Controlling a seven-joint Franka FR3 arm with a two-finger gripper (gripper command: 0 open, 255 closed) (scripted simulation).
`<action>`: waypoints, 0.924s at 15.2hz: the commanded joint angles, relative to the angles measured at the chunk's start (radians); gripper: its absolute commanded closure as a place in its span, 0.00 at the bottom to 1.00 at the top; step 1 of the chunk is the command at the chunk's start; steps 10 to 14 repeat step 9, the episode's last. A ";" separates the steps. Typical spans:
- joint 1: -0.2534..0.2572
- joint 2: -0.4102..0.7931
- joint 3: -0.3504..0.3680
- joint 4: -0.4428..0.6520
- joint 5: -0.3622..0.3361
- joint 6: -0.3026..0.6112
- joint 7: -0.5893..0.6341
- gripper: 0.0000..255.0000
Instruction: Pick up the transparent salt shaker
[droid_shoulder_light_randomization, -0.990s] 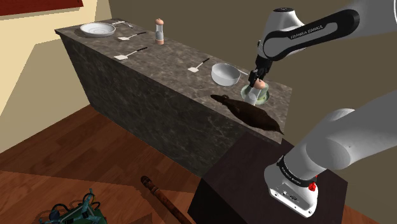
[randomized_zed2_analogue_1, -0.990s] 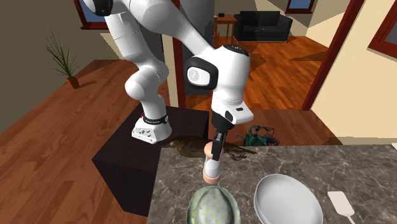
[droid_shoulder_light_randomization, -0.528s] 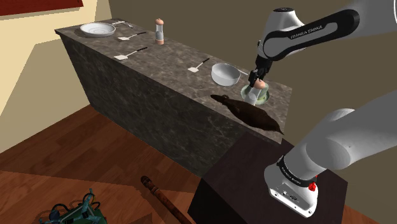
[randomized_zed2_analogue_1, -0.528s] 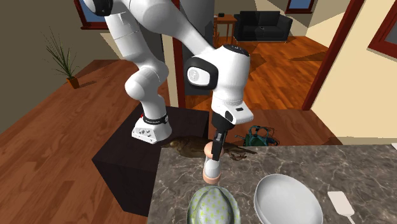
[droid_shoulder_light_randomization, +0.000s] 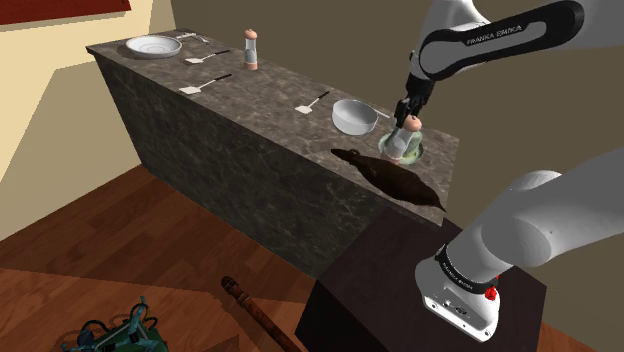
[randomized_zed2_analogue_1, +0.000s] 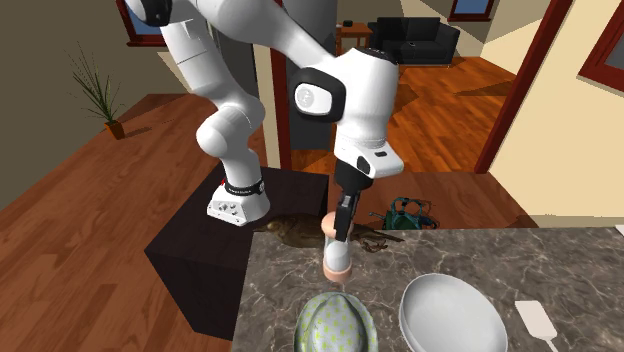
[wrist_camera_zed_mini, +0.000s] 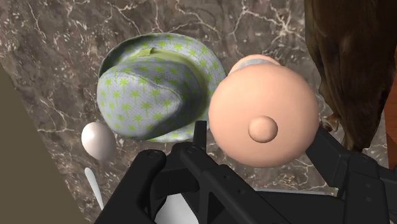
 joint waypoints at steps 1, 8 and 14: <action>-0.001 -0.017 0.004 0.014 0.002 -0.030 -0.005 1.00; 0.002 -0.051 0.019 0.071 0.013 -0.121 -0.018 1.00; 0.002 -0.051 0.019 0.071 0.013 -0.121 -0.018 1.00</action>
